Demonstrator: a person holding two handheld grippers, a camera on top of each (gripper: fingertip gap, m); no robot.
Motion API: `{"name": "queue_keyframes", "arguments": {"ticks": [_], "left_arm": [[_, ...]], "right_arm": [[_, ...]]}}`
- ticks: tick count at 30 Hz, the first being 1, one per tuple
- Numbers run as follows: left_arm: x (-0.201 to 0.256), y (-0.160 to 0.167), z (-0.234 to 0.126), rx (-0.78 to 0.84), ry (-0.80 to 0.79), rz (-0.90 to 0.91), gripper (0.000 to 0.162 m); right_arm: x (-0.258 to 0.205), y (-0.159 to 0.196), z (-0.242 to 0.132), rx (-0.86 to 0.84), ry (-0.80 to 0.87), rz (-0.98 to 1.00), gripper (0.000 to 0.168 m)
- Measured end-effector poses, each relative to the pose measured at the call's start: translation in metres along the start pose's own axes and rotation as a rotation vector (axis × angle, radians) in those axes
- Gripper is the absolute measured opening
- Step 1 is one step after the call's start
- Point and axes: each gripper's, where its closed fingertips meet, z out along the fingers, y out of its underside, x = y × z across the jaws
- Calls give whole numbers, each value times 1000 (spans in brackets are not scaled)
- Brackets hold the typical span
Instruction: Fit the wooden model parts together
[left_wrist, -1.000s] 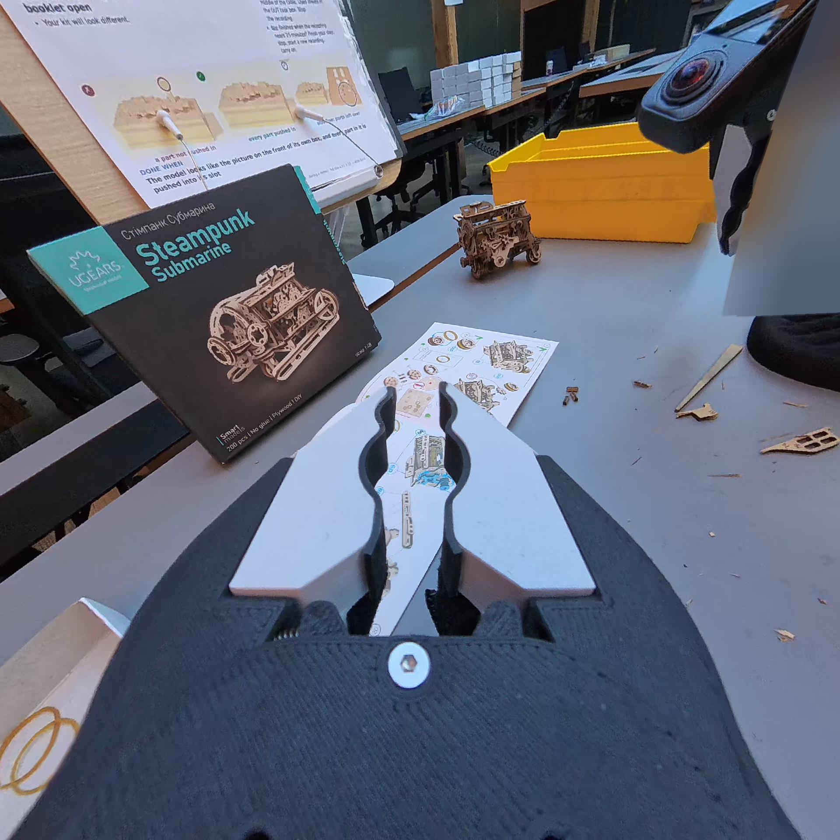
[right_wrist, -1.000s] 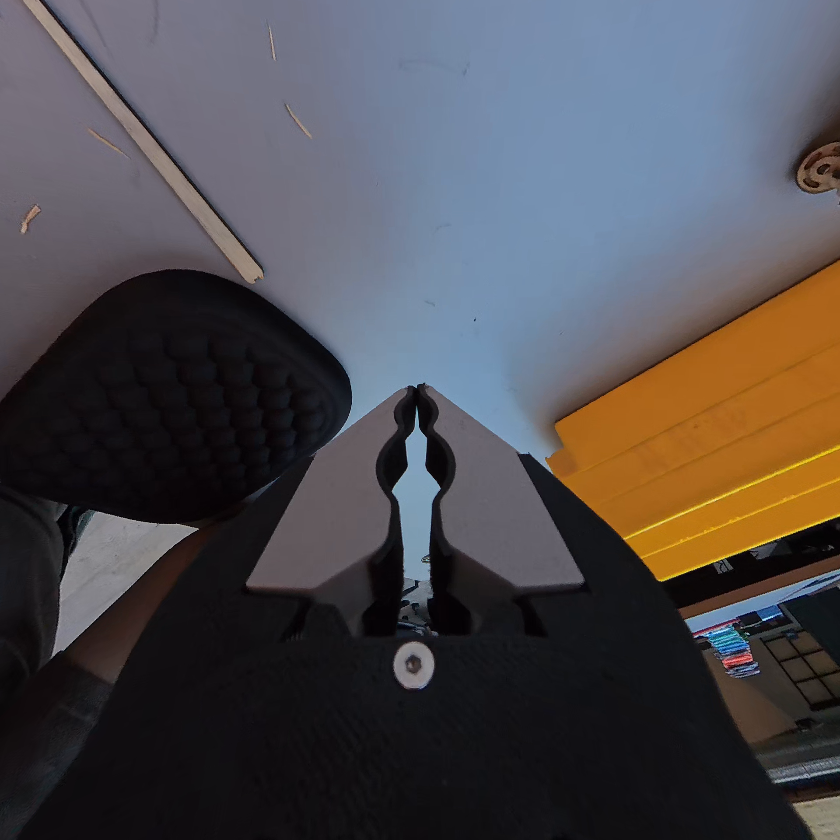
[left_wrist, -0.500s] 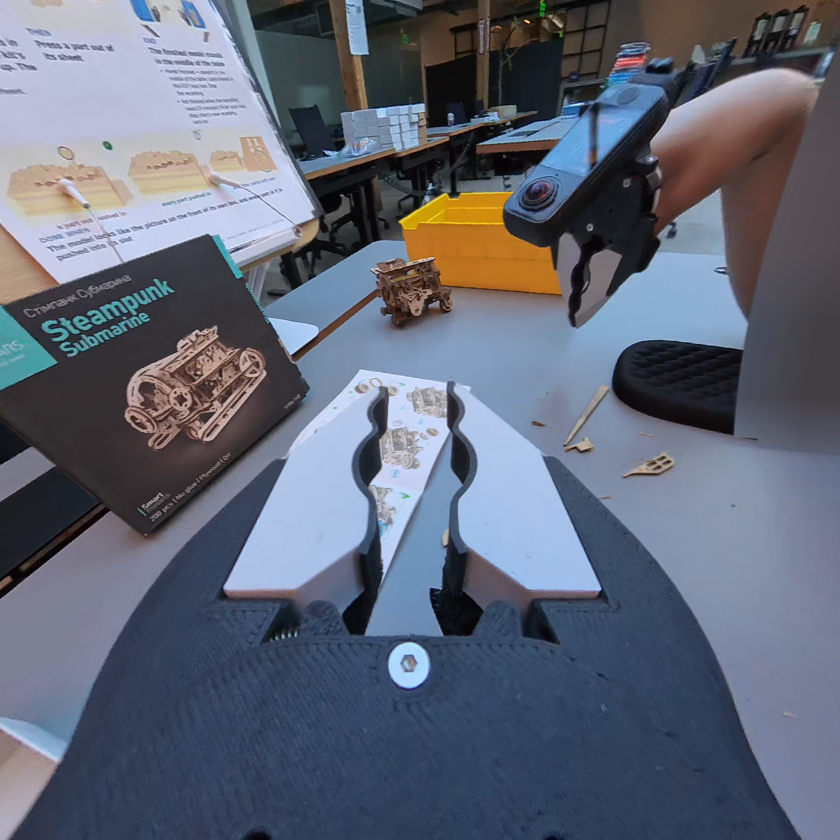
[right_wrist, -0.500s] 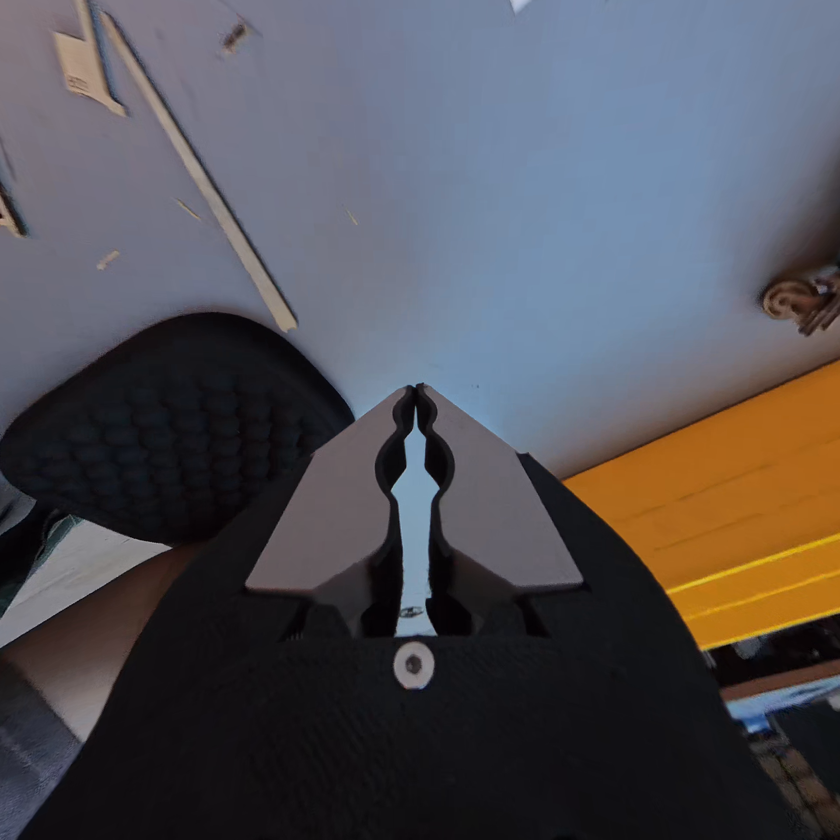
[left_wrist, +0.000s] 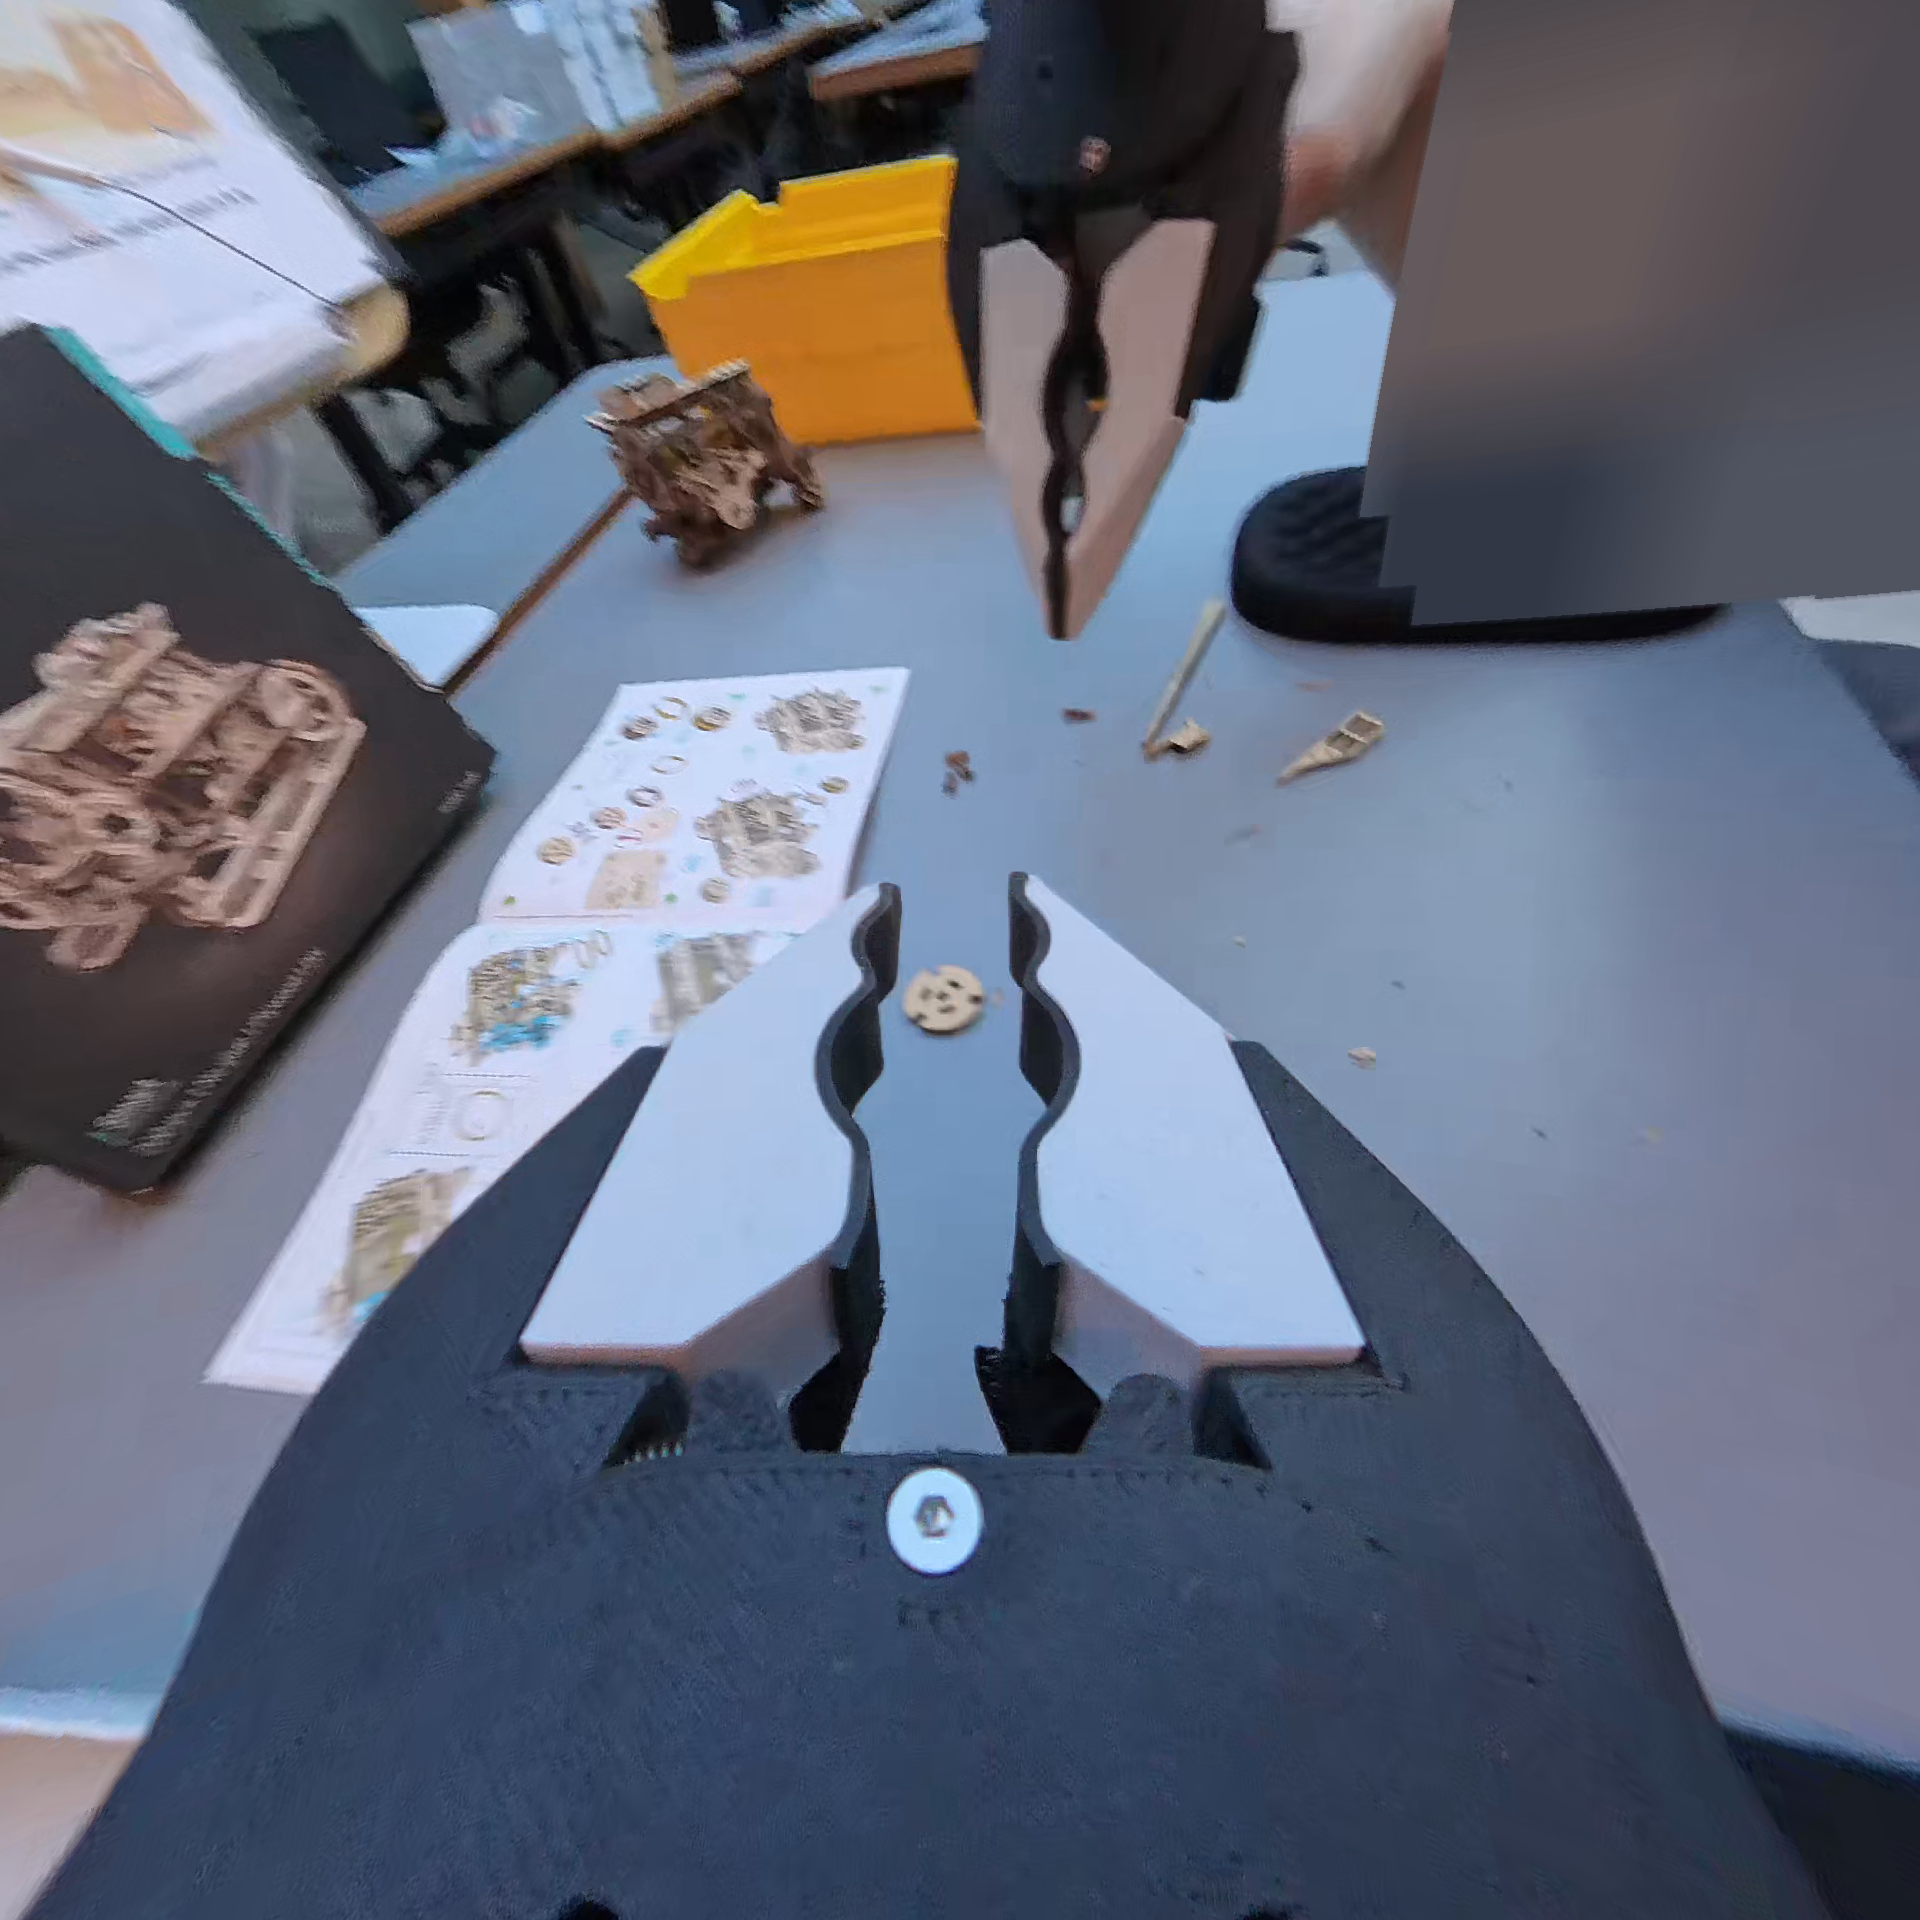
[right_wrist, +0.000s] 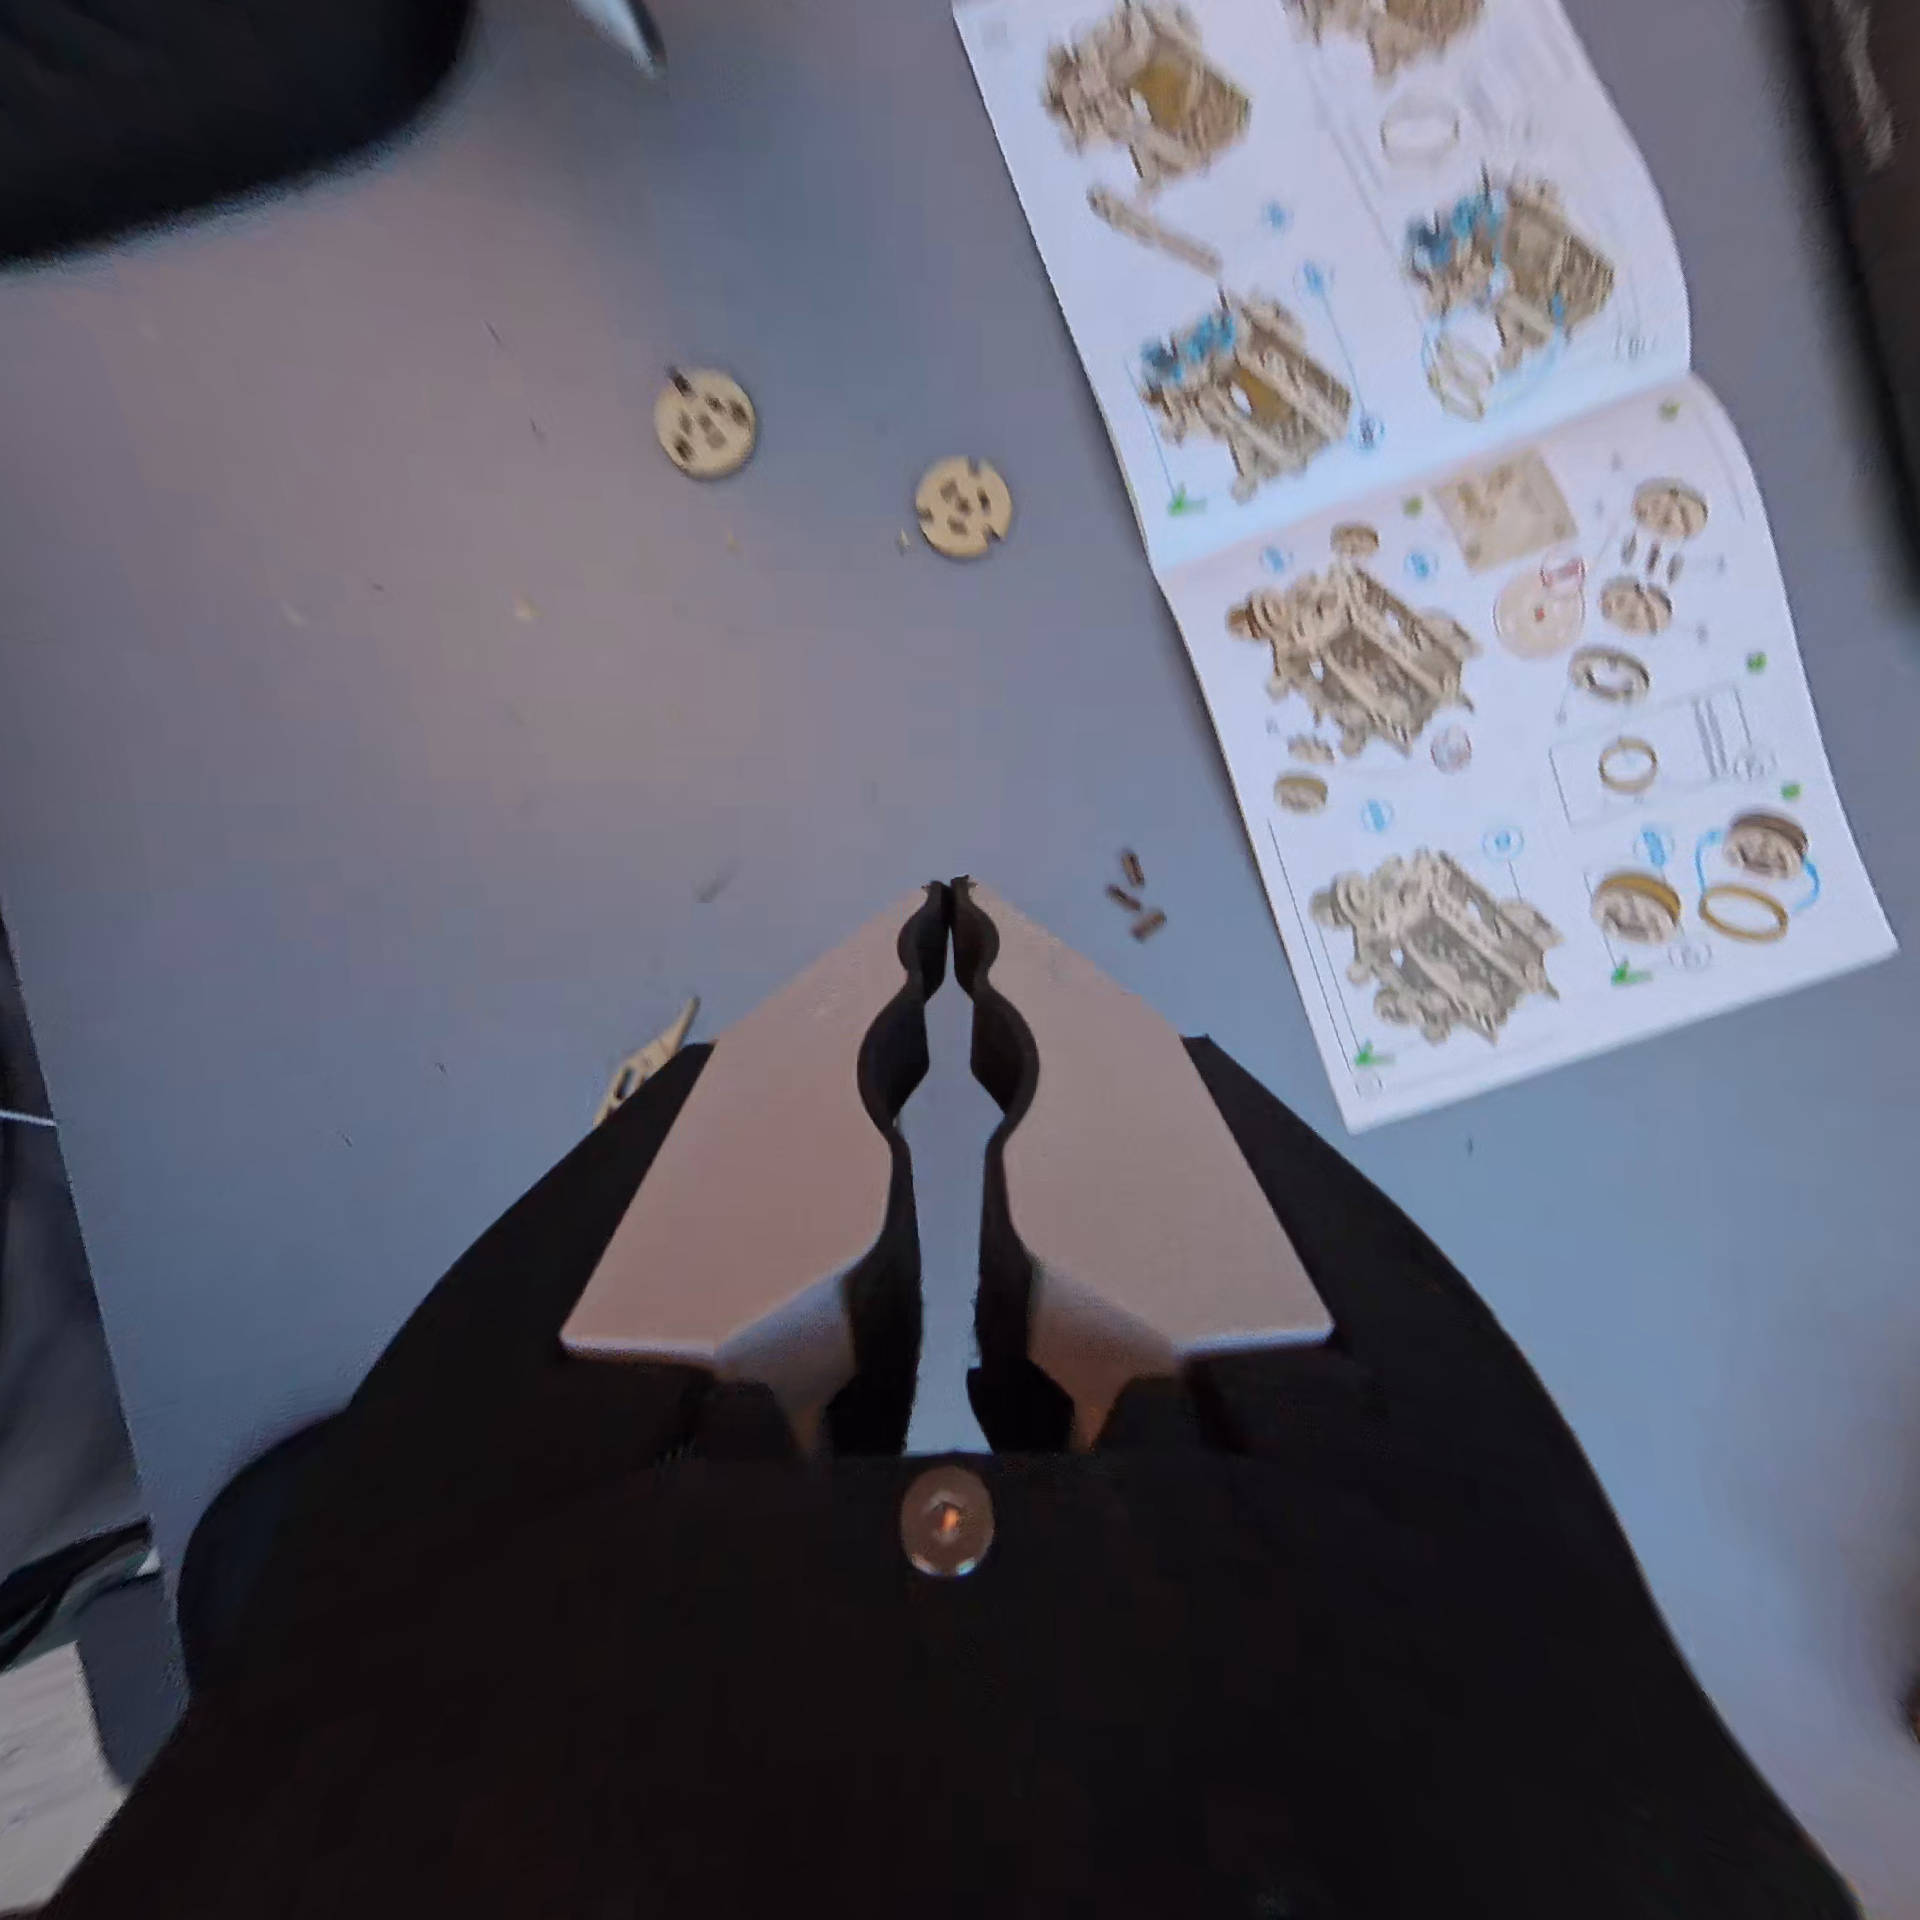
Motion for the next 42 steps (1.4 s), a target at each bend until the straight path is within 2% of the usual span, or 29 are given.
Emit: {"name": "queue_keyframes", "arguments": {"ticks": [2,6,11,14,18,23,30,42], "left_arm": [[18,16,-2,-74,126,-27,19],[24,48,-4,-188,186,-57,27],[28,59,4,-252,200,-40,29],[29,62,10,-291,180,8,40],[38,65,16,-327,194,60,43],[44,68,19,-370,198,99,35],[34,78,18,-437,138,121,47],[17,87,7,-440,96,55,40]], "right_arm": [[-14,-19,10,171,-42,-43,0],[-20,-31,20,412,28,-131,12],[-6,-35,16,487,209,-254,16],[-8,-39,11,545,202,-245,15],[-5,-39,9,564,184,-210,15],[-3,-37,12,558,175,-190,14],[-3,-34,16,535,179,-198,13],[-9,-31,25,496,159,-222,11]]}}
